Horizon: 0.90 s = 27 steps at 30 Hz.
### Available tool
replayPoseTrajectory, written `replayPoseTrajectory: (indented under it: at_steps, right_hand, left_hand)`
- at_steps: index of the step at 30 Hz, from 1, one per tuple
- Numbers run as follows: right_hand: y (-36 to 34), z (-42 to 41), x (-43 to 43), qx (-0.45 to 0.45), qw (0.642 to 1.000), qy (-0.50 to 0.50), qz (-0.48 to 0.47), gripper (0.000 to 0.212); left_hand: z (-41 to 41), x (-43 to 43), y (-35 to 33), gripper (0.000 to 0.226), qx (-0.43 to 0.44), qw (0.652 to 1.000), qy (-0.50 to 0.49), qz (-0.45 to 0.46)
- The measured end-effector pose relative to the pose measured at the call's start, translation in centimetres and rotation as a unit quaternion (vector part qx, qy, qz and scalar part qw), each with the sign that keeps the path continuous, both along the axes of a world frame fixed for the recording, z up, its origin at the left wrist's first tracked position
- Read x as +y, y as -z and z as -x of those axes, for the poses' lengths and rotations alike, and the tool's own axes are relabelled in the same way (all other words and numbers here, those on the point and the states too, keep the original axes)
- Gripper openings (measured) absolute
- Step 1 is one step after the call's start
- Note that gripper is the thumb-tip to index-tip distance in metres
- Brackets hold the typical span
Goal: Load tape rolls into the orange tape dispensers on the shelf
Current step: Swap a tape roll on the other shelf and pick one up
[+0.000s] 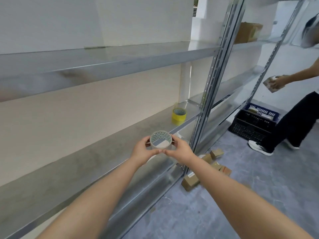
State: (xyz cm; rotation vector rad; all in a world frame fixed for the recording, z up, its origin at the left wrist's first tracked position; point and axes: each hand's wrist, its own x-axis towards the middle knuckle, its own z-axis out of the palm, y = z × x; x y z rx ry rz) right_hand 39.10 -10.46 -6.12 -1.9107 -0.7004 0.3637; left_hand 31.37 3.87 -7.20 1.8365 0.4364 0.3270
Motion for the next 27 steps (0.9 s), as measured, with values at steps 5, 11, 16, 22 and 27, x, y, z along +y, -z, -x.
replayPoseTrajectory:
  at_steps: [5,11,16,22,27]
  right_hand:
    - [0.7,-2.5,-1.6,0.011,1.0,0.002,-0.013,0.054]
    - [1.5,-5.6,-2.7,0.028,1.0,-0.005,-0.012,0.055]
    - [2.1,-9.3,-2.5,0.022,1.0,-0.007,0.007,0.055]
    - [2.9,-15.2,-0.3,0.018,0.999,-0.024,0.044,0.058]
    - [3.6,-19.7,2.6,0.015,0.997,-0.046,0.059,0.063]
  left_hand:
    - [-2.7,-1.4,0.9,0.064,0.006,1.0,-0.004,-0.007]
    - [-5.8,-2.5,1.7,0.065,0.016,1.0,-0.01,-0.019]
    - [-9.5,-2.2,2.5,0.066,0.021,1.0,-0.005,-0.023]
    - [-14.6,-0.4,3.5,0.066,0.024,0.999,-0.013,-0.021]
    - [-18.7,2.5,3.9,0.064,0.033,0.997,-0.033,-0.059]
